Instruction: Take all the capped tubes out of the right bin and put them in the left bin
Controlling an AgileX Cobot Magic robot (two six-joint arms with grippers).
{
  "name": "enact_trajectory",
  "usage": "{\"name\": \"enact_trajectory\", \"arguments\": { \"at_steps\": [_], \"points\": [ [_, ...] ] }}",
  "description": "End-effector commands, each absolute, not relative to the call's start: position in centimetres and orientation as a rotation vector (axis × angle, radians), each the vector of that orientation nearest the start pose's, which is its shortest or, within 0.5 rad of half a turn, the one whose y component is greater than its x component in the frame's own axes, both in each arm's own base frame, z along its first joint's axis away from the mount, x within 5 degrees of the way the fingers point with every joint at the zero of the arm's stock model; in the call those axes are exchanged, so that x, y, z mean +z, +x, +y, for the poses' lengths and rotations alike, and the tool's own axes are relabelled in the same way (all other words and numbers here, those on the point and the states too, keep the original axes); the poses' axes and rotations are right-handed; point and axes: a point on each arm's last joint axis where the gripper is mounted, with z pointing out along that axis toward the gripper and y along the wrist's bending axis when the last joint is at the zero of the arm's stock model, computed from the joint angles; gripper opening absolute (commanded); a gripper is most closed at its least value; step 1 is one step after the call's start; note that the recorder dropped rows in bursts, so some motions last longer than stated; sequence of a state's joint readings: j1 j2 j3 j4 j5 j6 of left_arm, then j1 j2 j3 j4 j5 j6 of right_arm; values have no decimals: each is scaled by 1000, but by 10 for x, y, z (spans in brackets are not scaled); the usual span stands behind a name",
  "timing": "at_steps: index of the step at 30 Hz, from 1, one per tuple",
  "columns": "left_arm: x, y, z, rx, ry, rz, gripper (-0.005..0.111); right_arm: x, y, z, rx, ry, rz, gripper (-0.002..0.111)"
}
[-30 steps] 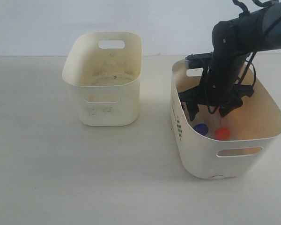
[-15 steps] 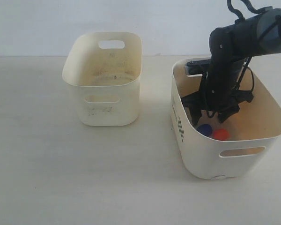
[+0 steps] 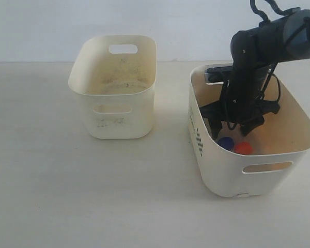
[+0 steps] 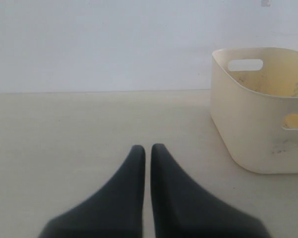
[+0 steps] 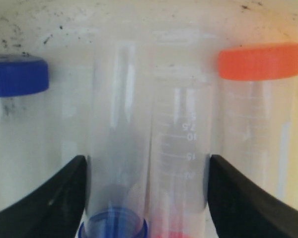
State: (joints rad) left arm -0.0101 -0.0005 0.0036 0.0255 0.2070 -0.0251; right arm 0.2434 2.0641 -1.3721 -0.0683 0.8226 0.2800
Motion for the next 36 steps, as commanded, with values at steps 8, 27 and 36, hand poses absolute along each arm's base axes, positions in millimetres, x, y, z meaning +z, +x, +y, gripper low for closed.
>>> {"name": "enact_trajectory", "arguments": {
  "at_steps": [8, 27, 36],
  "points": [
    [195, 56, 0, -16, -8, 1686, 4, 173, 389, 91, 21, 33, 2876, 1],
    [195, 56, 0, -16, -8, 1686, 4, 178, 386, 100, 171, -23, 2876, 2],
    [195, 56, 0, -16, -8, 1686, 4, 179, 387, 101, 182, -8, 2864, 47]
  ]
}}
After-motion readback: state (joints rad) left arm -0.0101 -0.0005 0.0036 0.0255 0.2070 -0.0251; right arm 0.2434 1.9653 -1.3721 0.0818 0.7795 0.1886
